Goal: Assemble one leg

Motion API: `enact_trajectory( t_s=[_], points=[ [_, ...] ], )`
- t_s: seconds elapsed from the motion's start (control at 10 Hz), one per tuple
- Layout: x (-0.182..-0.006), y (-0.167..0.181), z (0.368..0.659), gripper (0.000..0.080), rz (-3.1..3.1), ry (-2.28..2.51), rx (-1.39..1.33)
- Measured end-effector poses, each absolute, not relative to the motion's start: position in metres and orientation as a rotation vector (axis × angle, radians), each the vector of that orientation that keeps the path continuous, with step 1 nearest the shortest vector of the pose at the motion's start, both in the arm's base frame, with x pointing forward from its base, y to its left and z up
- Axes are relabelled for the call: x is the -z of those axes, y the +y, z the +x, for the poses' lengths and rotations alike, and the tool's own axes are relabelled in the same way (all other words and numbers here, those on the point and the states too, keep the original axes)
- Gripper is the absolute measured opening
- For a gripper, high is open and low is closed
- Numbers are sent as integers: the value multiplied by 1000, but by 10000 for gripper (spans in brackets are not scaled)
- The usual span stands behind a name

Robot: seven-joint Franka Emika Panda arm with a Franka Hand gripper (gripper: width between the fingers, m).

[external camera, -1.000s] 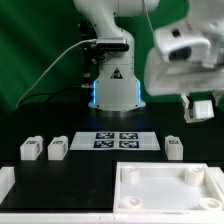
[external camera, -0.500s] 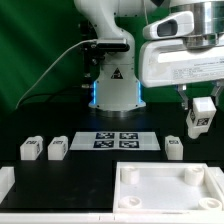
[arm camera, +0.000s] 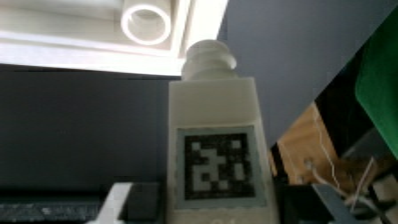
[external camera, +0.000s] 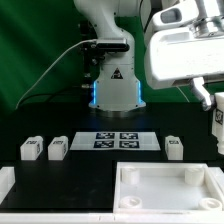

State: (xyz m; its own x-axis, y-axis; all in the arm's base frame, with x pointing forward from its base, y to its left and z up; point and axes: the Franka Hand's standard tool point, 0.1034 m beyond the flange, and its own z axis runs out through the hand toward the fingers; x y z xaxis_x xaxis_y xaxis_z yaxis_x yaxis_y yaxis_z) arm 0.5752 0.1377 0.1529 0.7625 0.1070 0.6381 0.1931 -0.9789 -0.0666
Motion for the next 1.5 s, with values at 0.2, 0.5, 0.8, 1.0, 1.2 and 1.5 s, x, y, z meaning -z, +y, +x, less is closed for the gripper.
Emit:
enact_trajectory(
  t_s=[0.2, 0.5, 0.8, 1.0, 1.2, 1.5],
  points=[
    [-138, 134, 570, 292, -2862, -251, 944],
    [-139, 110, 604, 292, -2891, -303, 968],
    [-121, 108, 619, 292, -2892, -301, 964],
    [-106, 109, 617, 292, -2894, -286, 951],
    [-96, 109, 614, 292, -2901, -289, 931],
    [-94, 113, 614, 293, -2899, -300, 927]
  ],
)
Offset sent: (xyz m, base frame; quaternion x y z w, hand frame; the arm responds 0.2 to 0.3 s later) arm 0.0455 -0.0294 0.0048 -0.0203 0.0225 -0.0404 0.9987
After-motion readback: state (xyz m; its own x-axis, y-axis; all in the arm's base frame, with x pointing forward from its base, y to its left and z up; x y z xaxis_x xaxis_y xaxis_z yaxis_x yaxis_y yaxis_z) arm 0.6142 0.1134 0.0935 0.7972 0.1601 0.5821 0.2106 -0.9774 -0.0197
